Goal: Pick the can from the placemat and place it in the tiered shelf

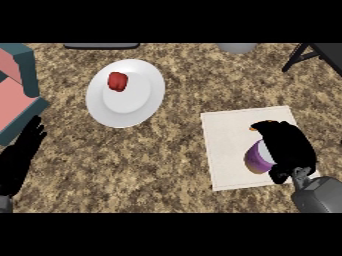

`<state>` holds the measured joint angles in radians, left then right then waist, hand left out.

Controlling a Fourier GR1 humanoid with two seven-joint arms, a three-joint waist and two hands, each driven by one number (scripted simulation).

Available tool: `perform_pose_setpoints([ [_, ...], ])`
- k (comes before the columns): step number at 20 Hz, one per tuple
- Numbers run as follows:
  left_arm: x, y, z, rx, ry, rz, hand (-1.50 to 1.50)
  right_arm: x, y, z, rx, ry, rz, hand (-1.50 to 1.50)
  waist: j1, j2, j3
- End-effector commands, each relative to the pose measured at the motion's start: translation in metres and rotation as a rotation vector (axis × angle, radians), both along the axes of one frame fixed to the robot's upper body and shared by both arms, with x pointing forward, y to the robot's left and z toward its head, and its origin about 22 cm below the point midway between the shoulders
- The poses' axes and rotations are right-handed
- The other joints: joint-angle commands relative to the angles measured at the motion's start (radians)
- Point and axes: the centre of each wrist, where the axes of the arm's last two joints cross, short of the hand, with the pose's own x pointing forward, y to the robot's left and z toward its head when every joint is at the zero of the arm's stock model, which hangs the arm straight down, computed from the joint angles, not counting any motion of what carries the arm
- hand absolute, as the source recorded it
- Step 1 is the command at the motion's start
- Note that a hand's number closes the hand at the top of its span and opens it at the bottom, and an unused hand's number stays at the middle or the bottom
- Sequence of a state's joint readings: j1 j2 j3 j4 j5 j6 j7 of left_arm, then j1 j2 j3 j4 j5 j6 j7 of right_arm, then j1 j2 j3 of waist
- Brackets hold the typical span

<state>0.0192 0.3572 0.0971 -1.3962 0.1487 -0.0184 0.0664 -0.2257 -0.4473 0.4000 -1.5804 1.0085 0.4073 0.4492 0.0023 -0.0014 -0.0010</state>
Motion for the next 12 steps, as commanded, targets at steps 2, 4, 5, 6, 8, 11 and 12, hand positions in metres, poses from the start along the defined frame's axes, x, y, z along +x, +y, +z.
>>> perform_pose_setpoints([
  [2,0.008,-0.003,0.008,-0.004,-0.014,0.002,0.0,0.005,-0.007,-0.019,0.045,0.028,0.017,1.5,0.0,0.002,0.001],
  [4,-0.009,0.003,-0.001,0.015,0.01,0.006,0.0,-0.003,0.007,-0.021,0.013,0.001,0.039,1.5,0.001,0.001,0.001],
  [5,-0.006,-0.003,0.004,-0.014,0.001,0.01,0.0,0.004,-0.011,-0.043,-0.008,0.003,0.044,1.5,0.004,0.002,0.001],
  [6,0.019,-0.005,-0.002,-0.003,-0.005,0.005,0.0,0.009,-0.006,-0.031,-0.02,0.006,0.059,1.5,-0.001,0.002,0.001],
  [8,0.009,-0.002,0.018,-0.005,-0.007,0.01,0.0,0.008,-0.008,-0.02,-0.023,-0.019,0.075,1.5,0.0,0.001,0.001],
  [11,0.002,-0.011,0.028,-0.003,-0.011,0.026,0.0,0.019,-0.011,-0.019,-0.042,-0.082,0.09,1.5,0.005,0.001,0.002],
  [12,-0.003,0.013,0.008,-0.013,-0.006,0.007,0.0,0.009,0.003,-0.017,-0.034,-0.106,0.109,1.5,0.0,0.001,0.001],
])
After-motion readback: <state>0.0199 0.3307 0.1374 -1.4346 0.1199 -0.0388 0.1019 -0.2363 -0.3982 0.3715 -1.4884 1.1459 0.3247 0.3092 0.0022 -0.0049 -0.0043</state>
